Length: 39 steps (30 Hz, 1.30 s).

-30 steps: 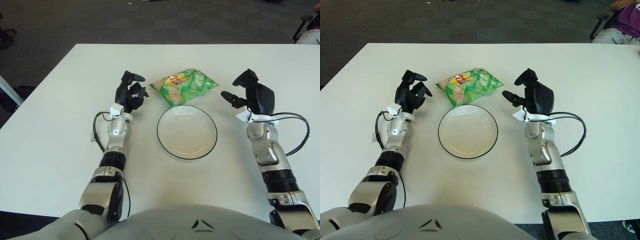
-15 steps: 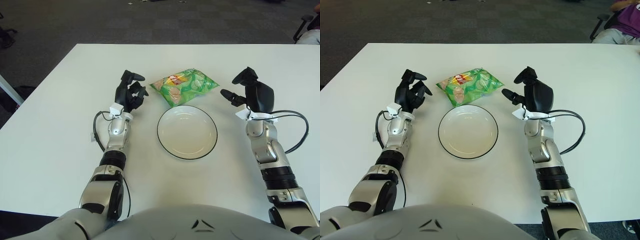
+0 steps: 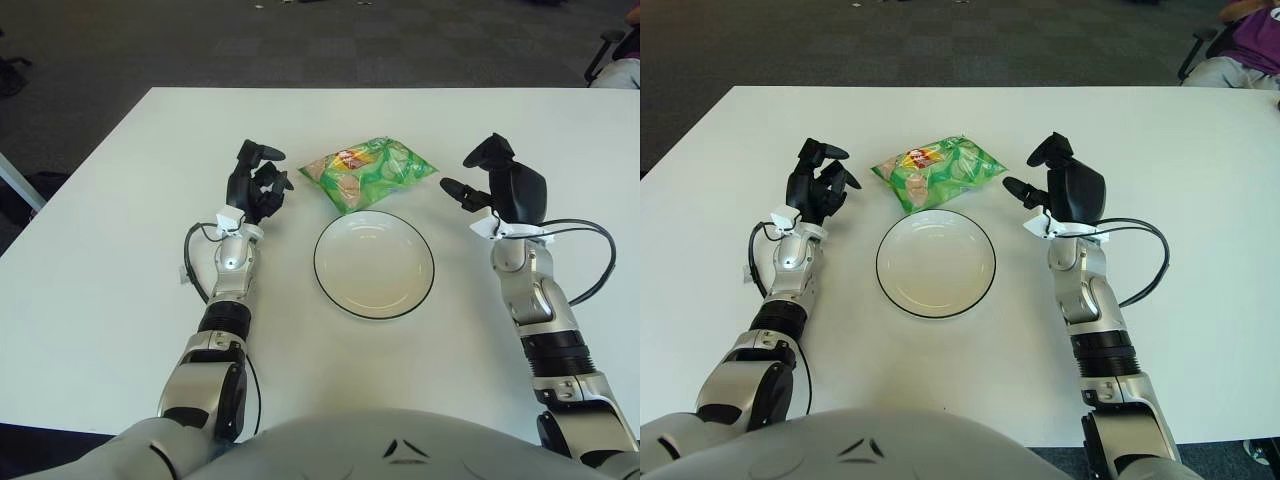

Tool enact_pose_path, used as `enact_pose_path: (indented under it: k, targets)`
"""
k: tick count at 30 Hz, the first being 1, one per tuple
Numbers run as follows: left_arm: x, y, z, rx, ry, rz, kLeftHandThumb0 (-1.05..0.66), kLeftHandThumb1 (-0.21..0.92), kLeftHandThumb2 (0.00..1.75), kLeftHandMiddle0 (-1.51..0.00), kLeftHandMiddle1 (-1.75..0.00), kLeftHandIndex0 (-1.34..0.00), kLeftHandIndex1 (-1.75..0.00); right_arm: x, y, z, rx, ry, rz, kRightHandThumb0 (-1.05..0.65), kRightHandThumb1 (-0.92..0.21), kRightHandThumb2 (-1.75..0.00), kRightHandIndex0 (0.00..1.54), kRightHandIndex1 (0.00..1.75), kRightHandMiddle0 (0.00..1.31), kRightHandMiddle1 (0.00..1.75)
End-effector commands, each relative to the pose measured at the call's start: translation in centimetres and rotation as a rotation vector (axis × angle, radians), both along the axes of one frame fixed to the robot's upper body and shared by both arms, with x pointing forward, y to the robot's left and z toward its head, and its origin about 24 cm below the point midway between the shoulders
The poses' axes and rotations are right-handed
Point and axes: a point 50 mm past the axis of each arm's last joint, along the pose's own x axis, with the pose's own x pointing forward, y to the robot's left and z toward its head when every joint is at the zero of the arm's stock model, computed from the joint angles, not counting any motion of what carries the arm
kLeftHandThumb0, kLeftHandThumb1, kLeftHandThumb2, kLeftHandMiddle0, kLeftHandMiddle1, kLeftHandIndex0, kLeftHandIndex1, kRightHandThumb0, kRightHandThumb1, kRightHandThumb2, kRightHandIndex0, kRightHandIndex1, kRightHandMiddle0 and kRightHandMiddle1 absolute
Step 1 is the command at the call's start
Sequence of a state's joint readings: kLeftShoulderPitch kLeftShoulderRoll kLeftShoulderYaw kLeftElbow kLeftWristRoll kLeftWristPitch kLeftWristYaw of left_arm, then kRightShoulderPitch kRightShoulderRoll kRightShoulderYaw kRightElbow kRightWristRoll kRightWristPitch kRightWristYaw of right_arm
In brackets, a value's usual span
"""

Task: Put the snack into the plate.

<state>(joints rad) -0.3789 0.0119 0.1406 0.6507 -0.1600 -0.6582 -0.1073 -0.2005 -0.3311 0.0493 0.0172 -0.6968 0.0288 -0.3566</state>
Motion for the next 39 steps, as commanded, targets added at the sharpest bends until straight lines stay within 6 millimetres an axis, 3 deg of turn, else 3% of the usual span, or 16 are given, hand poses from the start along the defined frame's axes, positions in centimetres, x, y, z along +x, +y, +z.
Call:
enact_pose_path:
  k: [1,12,16,19,24,30,32,34,39]
  targets:
    - [-0.1,0.5,-0.4,-0.076,0.047,-0.034,-0.35,0.92,0.35,-0.83,-1.59,-0.38,-1.56,0.3,0.0,0.4,-0.014,-0.019,-0.005,-0.35,-0.92,-0.38,0.71,0.35,0.34,1.59]
    - [0.0,0.6,1.2,-0.057,-0.076,0.004,-0.35,0.92,0.36,-0.85,-1.52,-0.37,-1.57,0.3,0.0,0.4,-0.014,-0.02,-0.005,-0.35,-0.92,-0.38,0.71,0.35,0.34,1.59]
    - [0.3,0.5,1.9,0.035,-0.108,0.014,-0.35,0.92,0.35,-0.86,-1.47,-0.38,-1.56,0.3,-0.1,0.4,-0.014,-0.02,-0.005,-0.35,-0.92,-0.38,0.71,0.35,0.34,1.59]
    - [0.8,0.7,3.6,0.25,-0.188,0.075,-0.35,0.92,0.34,-0.86,-1.41,-0.39,-1.54,0.3,-0.1,0.5,-0.014,-0.02,-0.005,-0.35,-0.92,-0.38,0.71,0.35,0.34,1.59]
    - [1.9,1.5,6.2,0.603,-0.338,0.17,-0.36,0.92,0.29,-0.85,-1.17,-0.44,-1.49,0.4,-0.1,0.5,-0.014,-0.02,-0.006,-0.35,-0.92,-0.38,0.71,0.35,0.34,1.59]
    - [3.3,2.1,7.8,0.894,-0.474,0.185,-0.36,0.92,0.29,-0.75,-0.63,-0.44,-1.48,0.4,-0.1,0.5,-0.014,-0.02,-0.006,-0.35,-0.92,-0.38,0.71,0.35,0.34,1.59]
    - [3.4,2.1,8.0,0.934,-0.492,0.181,-0.4,0.92,0.21,-0.71,-0.34,-0.43,-0.95,0.4,-0.1,0.5,-0.014,-0.02,-0.005,-0.35,-0.92,-0.38,0.71,0.35,0.34,1.59]
    - [3.6,2.0,8.2,0.979,-0.508,0.181,-0.43,0.92,0.17,-0.69,-0.19,-0.44,-0.68,0.4,-0.1,0.5,-0.014,-0.02,-0.005,-0.35,-0.92,-0.38,0.71,0.35,0.34,1.59]
    - [4.1,1.7,8.3,1.087,-0.524,0.179,-0.49,0.92,0.11,-0.62,-0.03,-0.41,-0.4,0.4,-0.1,0.5,-0.014,-0.02,-0.005,-0.35,-0.92,-0.38,0.71,0.35,0.34,1.59]
